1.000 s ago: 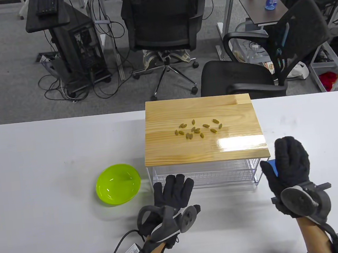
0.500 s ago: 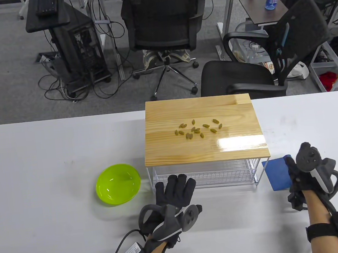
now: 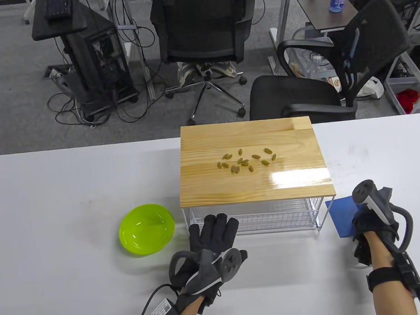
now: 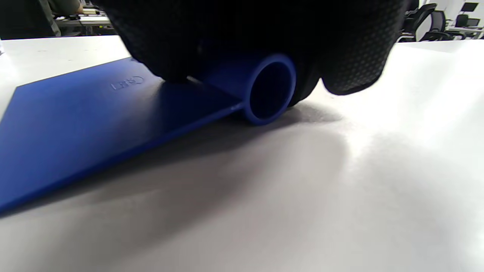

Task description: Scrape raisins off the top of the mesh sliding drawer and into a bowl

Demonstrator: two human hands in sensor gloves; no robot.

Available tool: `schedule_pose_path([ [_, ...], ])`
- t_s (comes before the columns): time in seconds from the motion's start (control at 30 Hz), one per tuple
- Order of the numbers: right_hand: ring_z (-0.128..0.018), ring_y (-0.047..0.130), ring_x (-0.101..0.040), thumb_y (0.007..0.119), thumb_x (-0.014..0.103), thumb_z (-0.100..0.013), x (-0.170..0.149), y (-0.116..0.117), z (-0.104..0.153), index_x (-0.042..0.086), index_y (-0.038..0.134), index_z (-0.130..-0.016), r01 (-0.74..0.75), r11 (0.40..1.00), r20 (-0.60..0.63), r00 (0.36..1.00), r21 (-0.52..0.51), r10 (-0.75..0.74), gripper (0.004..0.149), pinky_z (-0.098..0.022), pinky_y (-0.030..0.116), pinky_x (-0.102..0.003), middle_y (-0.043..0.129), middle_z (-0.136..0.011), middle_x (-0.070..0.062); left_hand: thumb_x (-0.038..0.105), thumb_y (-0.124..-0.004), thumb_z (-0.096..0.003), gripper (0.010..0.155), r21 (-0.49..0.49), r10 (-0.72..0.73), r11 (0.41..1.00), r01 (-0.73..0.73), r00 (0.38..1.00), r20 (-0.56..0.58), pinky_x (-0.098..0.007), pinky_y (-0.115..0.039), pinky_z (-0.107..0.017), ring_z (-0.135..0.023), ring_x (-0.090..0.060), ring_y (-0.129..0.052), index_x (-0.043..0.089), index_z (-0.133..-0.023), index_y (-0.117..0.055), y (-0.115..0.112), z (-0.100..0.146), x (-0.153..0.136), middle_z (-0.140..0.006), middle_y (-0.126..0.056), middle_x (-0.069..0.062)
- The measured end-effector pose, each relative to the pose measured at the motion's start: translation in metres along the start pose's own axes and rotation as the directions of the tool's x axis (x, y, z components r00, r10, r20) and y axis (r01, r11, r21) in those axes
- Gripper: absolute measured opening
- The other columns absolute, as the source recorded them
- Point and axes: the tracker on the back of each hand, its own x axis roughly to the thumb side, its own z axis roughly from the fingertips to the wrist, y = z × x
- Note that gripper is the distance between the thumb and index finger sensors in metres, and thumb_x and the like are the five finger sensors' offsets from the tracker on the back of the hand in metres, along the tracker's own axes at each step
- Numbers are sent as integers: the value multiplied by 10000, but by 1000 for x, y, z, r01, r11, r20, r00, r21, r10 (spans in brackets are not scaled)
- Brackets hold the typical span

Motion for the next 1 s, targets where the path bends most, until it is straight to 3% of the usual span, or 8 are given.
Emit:
schedule_pose_path([
  [0.23,-802,798,-465,749,236,-561,-16,-5,10,40,492,-1082,176,981,67,983,-78,-171,613,-594,671,-650,630,-1006,-237,708,-526,-485,789,-4,18,1000,-18,1000,-4,-626,-476,-845,-1205,-384,-538,365,-1178,-370,-1,-2,0,-1283,-478,-21],
  [0.33,-823,797,-485,743,232,-559,-25,-28,29,48,491,-1082,237,947,116,969,-216,-216,609,-591,690,-649,597,-1017,-235,710,-524,-485,789,-11,-8,1000,8,1000,8,-626,-475,-846,-1205,-379,-542,369,-1179,-368,-3,-2,1,-1283,-480,-18],
  [0.43,-812,819,-497,742,223,-559,-36,-54,44,33,496,-1077,311,904,96,950,-292,-296,604,-570,720,-637,582,-1014,-250,708,-525,-485,787,-6,11,1000,-11,1000,8,-627,-476,-844,-1206,-379,-539,367,-1178,-371,-3,-1,0,-1282,-479,-19],
  [0.63,-793,819,-499,739,212,-562,-43,-113,88,21,494,-1074,532,728,215,845,-433,-490,599,-548,751,-609,569,-1016,-260,705,-528,-487,788,-2,24,1000,-24,1000,6,-629,-482,-838,-1197,-393,-544,356,-1178,-381,-3,1,-4,-1279,-484,-32],
  [0.7,-788,817,-499,737,207,-563,-33,-136,107,16,494,-1074,584,665,309,811,-466,-496,597,-545,754,-603,567,-1017,-264,704,-528,-487,787,-10,26,1000,-26,1000,3,-628,-481,-838,-1197,-392,-543,357,-1177,-382,-4,0,-4,-1279,-481,-33],
  [0.77,-797,810,-494,734,207,-565,-17,-153,121,20,494,-1075,589,654,378,807,-474,-454,594,-550,753,-598,562,-1024,-262,705,-527,-486,788,-12,14,1000,-13,1000,6,-627,-482,-839,-1196,-392,-545,357,-1178,-381,-5,0,-4,-1278,-485,-32],
  [0.87,-809,795,-498,730,201,-569,19,-174,140,23,486,-1080,586,690,467,795,-425,-388,594,-562,741,-601,552,-1031,-262,706,-527,-486,788,-14,18,1000,-18,1000,8,-629,-478,-838,-1196,-394,-542,357,-1178,-380,-5,0,-4,-1279,-483,-33],
  [1.0,-817,799,-495,738,203,-569,73,-189,160,30,495,-1082,473,753,499,837,-457,-223,593,-566,746,-600,556,-1036,-255,708,-523,-488,794,-22,11,1000,-10,1000,19,-631,-471,-836,-1200,-399,-522,353,-1181,-372,-5,2,-5,-1282,-469,-41],
])
